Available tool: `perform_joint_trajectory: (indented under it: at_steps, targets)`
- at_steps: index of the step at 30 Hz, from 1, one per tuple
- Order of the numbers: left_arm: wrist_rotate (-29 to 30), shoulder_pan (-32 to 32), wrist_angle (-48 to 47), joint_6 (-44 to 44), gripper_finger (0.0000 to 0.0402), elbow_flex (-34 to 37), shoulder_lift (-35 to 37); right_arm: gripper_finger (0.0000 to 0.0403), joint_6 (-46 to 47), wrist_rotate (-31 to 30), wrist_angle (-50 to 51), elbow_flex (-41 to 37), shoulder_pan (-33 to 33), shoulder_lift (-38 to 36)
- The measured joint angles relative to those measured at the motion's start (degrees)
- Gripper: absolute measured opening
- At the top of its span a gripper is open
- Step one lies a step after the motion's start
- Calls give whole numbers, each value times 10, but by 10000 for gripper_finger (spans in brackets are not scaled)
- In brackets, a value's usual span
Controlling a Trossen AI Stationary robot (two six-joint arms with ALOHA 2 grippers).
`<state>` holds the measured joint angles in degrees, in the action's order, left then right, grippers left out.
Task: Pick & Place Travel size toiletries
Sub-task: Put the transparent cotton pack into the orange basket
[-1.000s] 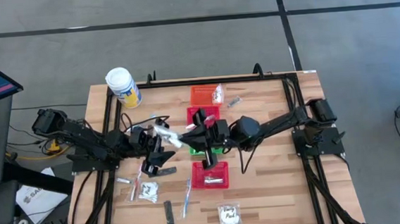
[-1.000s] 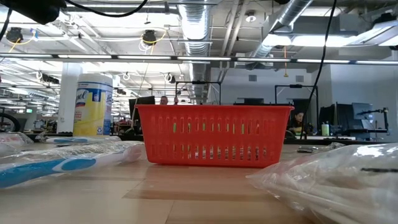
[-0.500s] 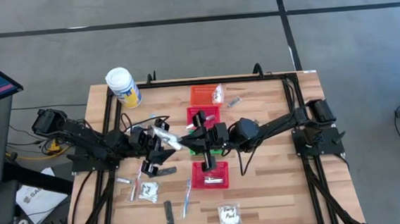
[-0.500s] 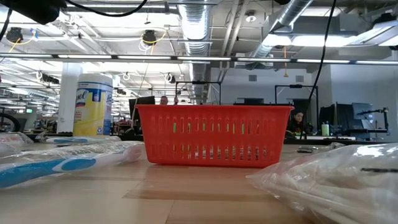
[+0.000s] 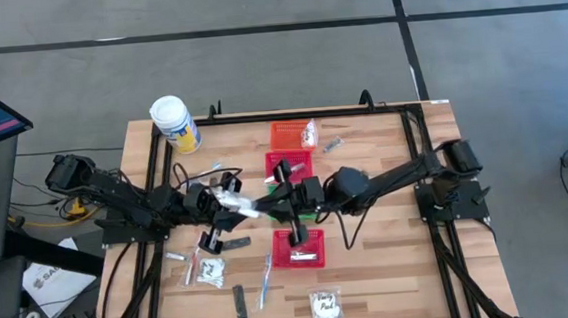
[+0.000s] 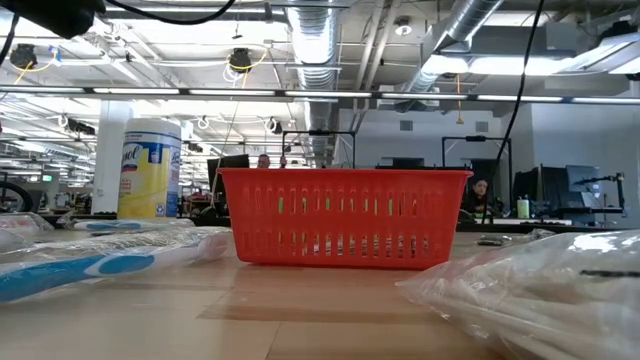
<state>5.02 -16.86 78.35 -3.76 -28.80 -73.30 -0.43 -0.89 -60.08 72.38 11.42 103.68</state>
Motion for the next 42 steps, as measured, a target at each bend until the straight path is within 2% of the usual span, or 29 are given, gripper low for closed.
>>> perform_joint_trajectory:
  at_steps: [6, 13, 22, 26, 35, 42]
  targets:
    - [-9, 0, -3, -1, 15, 0, 0, 67, 8, -4, 184, 0, 2, -62]
    - [-10, 0, -3, -10, 18, 0, 0, 108, 20, -6, 365, 0, 3, -132]
    - [-10, 5, -31, -17, 15, -4, 1, 139, 24, -6, 499, 0, 3, -236]
    - [-11, 19, -136, -34, 15, -38, 1, 145, 56, -6, 543, 0, -8, -280]
    - [-40, 30, -567, -74, 15, -186, 1, 149, 134, -7, 751, 0, -25, -315]
    - [-40, 38, -698, -122, 15, -193, 1, 163, 175, -6, 819, 0, -26, -282]
